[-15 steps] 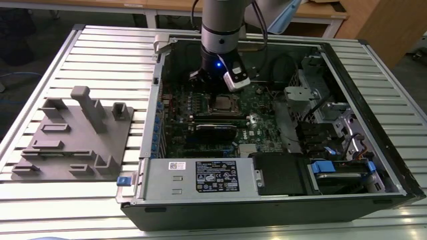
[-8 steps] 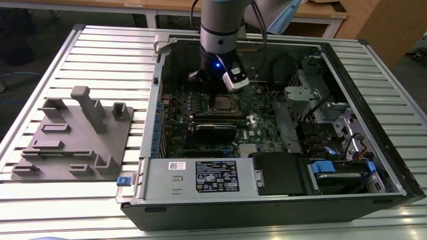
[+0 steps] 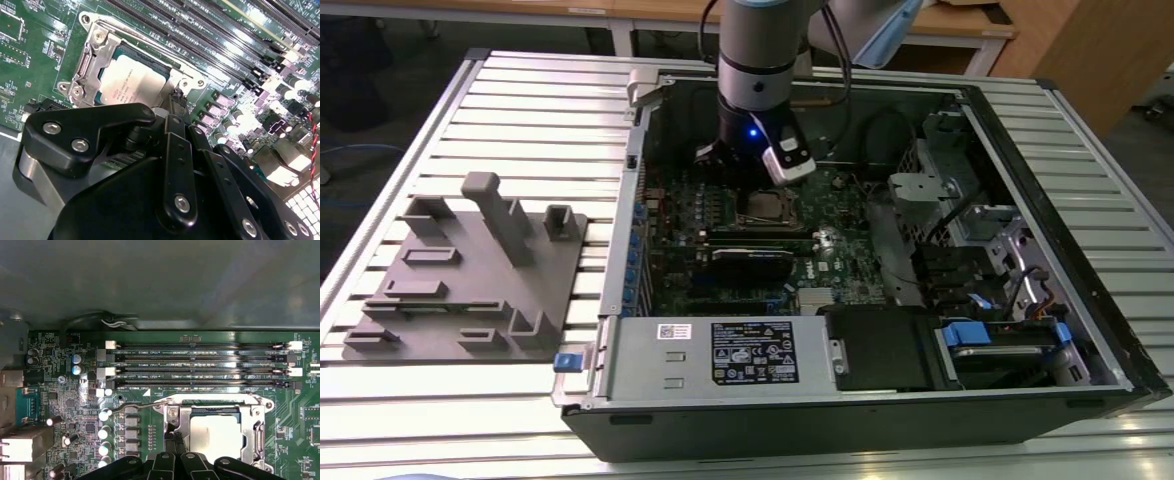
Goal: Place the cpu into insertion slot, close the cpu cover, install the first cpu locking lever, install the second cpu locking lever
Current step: 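Close the cpu cover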
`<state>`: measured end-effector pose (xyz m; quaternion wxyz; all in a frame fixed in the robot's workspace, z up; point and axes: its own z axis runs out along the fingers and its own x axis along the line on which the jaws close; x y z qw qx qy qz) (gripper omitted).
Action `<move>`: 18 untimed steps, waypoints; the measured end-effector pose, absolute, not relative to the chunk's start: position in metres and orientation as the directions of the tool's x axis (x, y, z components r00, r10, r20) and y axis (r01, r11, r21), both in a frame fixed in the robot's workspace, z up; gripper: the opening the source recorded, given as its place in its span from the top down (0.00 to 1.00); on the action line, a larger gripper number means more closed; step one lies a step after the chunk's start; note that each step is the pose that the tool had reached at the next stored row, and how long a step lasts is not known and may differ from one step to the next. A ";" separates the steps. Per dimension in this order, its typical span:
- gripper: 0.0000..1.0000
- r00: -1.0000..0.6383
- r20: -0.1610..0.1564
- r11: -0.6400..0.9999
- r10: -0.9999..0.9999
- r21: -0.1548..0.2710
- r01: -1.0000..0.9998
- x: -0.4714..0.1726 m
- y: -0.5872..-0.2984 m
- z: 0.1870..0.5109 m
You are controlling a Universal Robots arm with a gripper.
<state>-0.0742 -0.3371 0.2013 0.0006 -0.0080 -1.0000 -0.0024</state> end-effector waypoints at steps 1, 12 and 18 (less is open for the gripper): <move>0.90 -1.000 0.001 1.000 0.016 0.004 0.016 -0.074 -0.337 0.200; 0.90 -1.000 0.001 1.000 0.016 0.004 0.016 -0.074 -0.337 0.198; 0.90 -1.000 0.000 1.000 0.016 0.005 0.016 -0.074 -0.337 0.207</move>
